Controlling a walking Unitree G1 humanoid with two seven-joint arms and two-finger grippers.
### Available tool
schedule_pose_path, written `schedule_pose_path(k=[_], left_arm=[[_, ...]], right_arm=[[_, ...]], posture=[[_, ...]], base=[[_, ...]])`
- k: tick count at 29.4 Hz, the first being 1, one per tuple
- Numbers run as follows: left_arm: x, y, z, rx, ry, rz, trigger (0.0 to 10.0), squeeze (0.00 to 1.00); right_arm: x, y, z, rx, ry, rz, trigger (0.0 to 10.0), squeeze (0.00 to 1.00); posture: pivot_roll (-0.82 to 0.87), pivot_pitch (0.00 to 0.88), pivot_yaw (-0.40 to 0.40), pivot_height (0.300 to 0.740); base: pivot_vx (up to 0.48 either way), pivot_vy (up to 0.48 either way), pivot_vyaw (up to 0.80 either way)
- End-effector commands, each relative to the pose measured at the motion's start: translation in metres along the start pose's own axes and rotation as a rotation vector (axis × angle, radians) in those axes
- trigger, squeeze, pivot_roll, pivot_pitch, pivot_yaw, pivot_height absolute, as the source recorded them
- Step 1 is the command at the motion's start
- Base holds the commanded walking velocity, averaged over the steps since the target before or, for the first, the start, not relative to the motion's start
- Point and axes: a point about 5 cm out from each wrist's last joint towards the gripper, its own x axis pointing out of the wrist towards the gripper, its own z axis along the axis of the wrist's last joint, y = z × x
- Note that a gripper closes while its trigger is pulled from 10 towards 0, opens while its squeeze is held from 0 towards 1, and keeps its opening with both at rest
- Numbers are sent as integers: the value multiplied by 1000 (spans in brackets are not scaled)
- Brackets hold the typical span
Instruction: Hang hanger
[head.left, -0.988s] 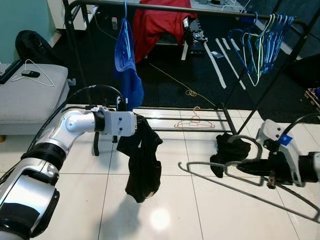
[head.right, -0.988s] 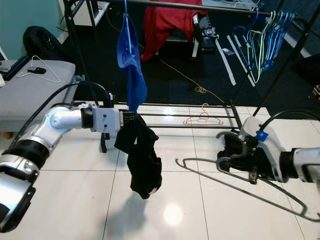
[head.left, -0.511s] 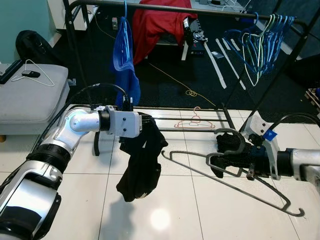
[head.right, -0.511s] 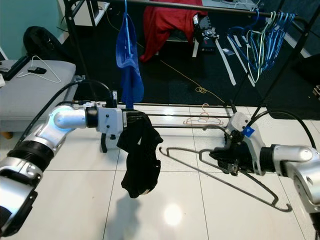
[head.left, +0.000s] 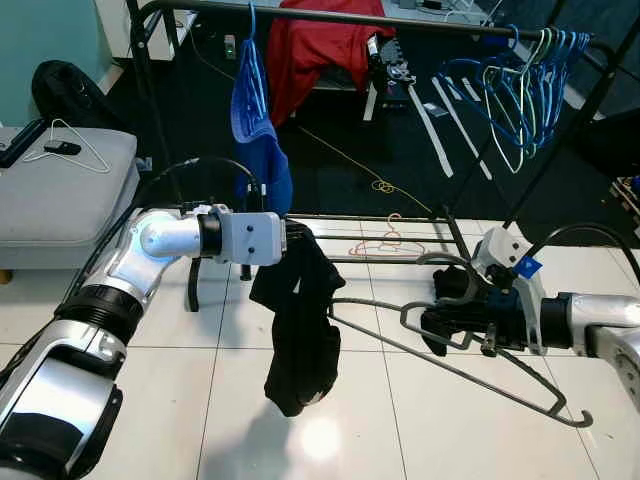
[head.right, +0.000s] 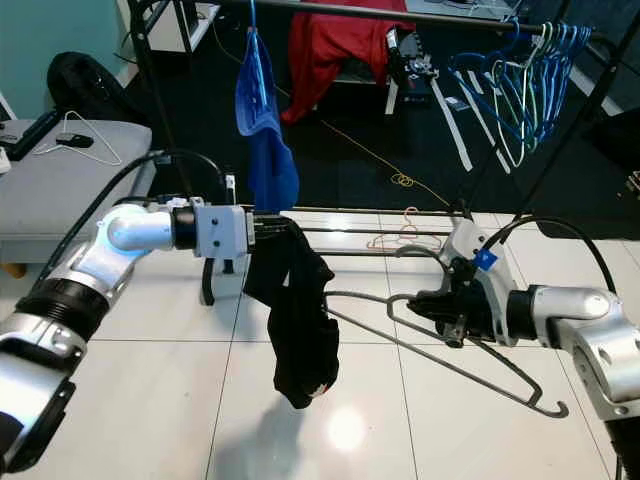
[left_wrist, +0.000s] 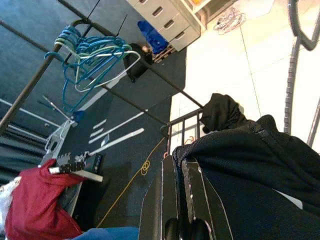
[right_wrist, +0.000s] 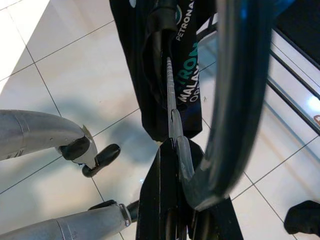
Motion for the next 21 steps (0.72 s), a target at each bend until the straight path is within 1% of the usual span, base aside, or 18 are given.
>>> schedule_pose_path(k=[1, 10, 16, 21], left_arm=[[3, 3, 5, 0, -30, 6, 10000, 0], [2, 5, 4, 3, -11, 3, 10000, 0], [0, 6, 0, 3, 25, 2, 10000, 0], [-1, 6, -1, -4, 35, -2, 10000, 0]], right_arm=[[1, 2, -4, 14, 16, 15, 10000, 0], [-2, 5, -5, 22, 32, 40, 10000, 0], [-9, 9, -8, 32, 65, 64, 10000, 0], [-13, 7, -7, 25, 78, 59, 10000, 0]], posture=[[-56, 244, -47, 740], [-58, 245, -46, 740], [-60, 247, -45, 740], [-63, 247, -47, 740]], base=[[0, 0, 0], [0, 0, 0], [0, 0, 0], [0, 0, 0]])
